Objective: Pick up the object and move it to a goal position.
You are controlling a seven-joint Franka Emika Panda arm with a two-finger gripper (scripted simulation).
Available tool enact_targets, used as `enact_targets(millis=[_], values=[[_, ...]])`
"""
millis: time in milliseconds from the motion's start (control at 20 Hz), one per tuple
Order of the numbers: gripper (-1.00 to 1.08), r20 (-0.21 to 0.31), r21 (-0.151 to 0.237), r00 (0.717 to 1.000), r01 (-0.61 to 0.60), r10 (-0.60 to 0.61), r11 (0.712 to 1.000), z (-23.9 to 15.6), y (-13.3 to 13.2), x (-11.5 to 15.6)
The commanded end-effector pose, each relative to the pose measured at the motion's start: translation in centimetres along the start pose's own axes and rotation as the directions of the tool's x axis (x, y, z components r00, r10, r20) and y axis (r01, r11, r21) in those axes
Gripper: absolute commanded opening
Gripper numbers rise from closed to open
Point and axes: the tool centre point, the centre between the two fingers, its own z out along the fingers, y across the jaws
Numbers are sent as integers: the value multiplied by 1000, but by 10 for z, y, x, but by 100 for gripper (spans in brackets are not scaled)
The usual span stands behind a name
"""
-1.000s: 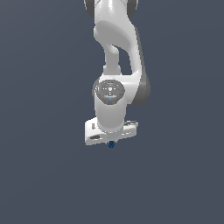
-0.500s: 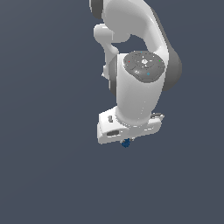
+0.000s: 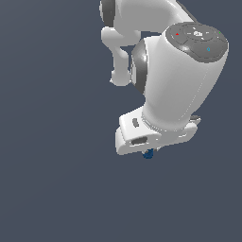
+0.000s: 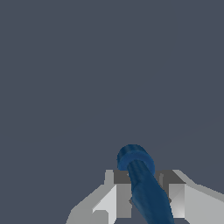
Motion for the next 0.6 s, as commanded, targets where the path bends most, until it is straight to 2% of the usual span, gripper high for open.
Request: enact_targets(millis=[0,550], values=[[-100,1,0,1000,-1,1,1000,-6,-4,3],[-100,1,0,1000,-1,1,1000,-16,-9,9]])
